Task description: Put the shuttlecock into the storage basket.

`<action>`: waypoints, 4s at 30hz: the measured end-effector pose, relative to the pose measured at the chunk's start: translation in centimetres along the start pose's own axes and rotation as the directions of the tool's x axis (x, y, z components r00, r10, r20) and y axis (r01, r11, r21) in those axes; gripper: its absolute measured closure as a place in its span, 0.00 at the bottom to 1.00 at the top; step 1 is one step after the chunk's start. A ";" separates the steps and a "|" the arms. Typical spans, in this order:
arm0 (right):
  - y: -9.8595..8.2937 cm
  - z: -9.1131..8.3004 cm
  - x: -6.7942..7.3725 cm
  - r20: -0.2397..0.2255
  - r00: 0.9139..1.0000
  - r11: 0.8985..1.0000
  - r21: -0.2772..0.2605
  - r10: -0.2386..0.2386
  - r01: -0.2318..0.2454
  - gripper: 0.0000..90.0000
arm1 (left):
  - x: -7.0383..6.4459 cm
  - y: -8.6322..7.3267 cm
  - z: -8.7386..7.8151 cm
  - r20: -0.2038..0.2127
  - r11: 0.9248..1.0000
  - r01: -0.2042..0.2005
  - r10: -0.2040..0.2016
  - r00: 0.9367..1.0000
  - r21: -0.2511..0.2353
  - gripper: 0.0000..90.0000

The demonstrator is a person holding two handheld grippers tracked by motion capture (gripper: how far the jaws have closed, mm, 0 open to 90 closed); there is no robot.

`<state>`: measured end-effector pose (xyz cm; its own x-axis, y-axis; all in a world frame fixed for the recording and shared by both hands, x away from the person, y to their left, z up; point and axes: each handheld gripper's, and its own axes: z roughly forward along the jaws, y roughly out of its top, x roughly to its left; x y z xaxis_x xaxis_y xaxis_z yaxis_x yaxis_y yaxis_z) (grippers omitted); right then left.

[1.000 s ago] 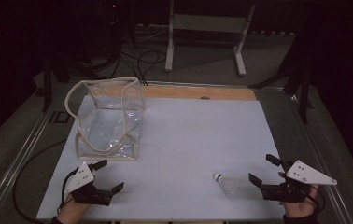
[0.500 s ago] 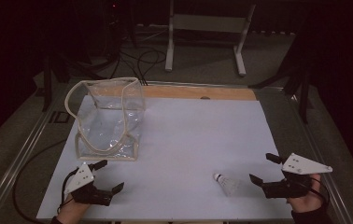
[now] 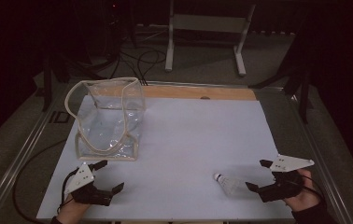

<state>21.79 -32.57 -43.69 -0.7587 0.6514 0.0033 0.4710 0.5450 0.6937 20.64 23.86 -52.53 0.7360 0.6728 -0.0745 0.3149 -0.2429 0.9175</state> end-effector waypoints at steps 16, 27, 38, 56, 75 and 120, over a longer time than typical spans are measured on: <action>-1.0 1.3 -0.1 -0.083 0.995 0.988 0.146 0.064 -0.051 0.09 | 0.0 0.0 0.0 0.002 1.000 0.000 0.000 1.000 -0.003 0.01; -1.0 2.5 0.2 -0.116 0.991 0.972 0.229 0.071 -0.043 0.09 | -0.1 0.0 0.0 0.007 1.000 -0.001 0.001 1.000 0.000 0.01; -1.0 4.2 0.6 -0.128 0.991 0.950 0.312 0.032 0.009 0.09 | -0.1 -0.1 0.1 0.007 1.000 -0.005 0.005 1.000 0.005 0.01; -0.8 5.8 -0.2 -0.125 0.991 0.929 0.370 0.039 0.010 0.09 | -0.1 -0.1 0.2 0.008 1.000 -0.013 0.013 1.000 0.011 0.01; 0.1 8.1 -0.5 -0.135 0.991 0.916 0.399 0.022 0.034 0.25 | -0.1 -0.1 0.2 0.011 1.000 -0.015 0.015 1.000 0.015 0.01; 2.4 10.4 -0.5 -0.301 0.939 0.842 0.453 -0.165 0.293 1.00 | -0.1 -0.2 0.3 0.010 1.000 -0.016 0.016 1.000 0.026 0.01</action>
<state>27.95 -26.06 -49.51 -0.9259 0.3628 0.1055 0.3778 0.8891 0.2584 20.70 23.64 -52.85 0.7468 0.6620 -0.0641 0.3189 -0.2717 0.9080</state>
